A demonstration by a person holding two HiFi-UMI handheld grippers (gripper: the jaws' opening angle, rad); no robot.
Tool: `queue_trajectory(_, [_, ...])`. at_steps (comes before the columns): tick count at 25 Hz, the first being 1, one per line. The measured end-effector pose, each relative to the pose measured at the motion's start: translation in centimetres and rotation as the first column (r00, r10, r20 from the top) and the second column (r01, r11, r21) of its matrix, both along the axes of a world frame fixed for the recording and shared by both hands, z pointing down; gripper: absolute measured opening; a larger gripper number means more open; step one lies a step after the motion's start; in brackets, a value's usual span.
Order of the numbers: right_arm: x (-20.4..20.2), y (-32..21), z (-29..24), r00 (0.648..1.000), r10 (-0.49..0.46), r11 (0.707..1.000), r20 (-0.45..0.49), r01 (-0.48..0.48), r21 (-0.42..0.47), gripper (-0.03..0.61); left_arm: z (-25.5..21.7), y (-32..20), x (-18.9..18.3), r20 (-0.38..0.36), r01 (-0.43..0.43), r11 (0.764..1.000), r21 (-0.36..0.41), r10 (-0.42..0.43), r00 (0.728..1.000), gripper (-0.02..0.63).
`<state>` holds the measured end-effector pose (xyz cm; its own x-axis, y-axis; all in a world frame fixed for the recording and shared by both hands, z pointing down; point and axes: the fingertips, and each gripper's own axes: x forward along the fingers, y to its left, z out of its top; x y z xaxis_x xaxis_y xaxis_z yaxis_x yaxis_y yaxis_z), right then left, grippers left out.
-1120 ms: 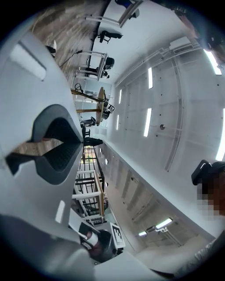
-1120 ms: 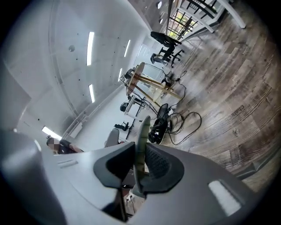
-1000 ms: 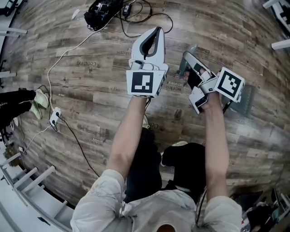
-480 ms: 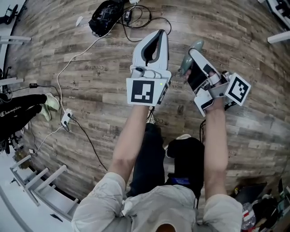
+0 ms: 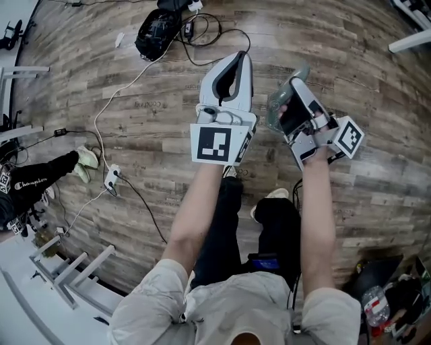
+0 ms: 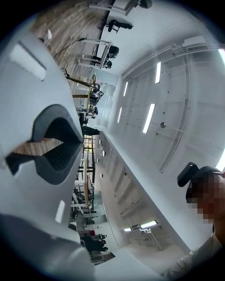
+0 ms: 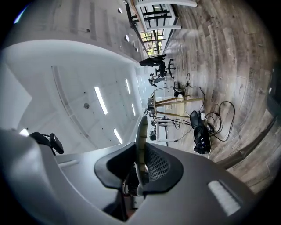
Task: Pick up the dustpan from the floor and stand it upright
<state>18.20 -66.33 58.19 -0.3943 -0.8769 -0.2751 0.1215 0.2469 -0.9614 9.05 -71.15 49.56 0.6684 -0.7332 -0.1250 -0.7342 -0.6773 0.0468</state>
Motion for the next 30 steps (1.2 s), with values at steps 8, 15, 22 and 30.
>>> queue_trajectory(8, [4.9, 3.0, -3.3, 0.992, 0.125, 0.992, 0.009, -0.125, -0.011, 0.071, -4.4, 2.0, 4.1, 0.012, -0.062, 0.997, -0.049, 0.062, 0.998, 0.018])
queue_trajectory(15, [10.5, 6.5, -5.2, 0.973, 0.227, 0.974, 0.034, -0.227, -0.025, 0.101, -6.5, 4.9, 7.9, 0.016, -0.093, 0.992, -0.083, 0.094, 0.995, 0.020])
queue_trajectory(22, [16.0, 11.4, -5.8, 0.950, 0.304, 0.952, 0.072, -0.302, -0.043, 0.157, -8.0, 9.5, 12.7, 0.025, -0.127, 0.988, -0.088, 0.130, 0.991, 0.018])
queue_trajectory(30, [21.3, 14.8, -7.6, 0.941, 0.338, 0.937, 0.026, -0.334, -0.098, 0.166, -11.0, 12.9, 18.1, 0.040, -0.143, 0.986, -0.088, 0.147, 0.988, 0.018])
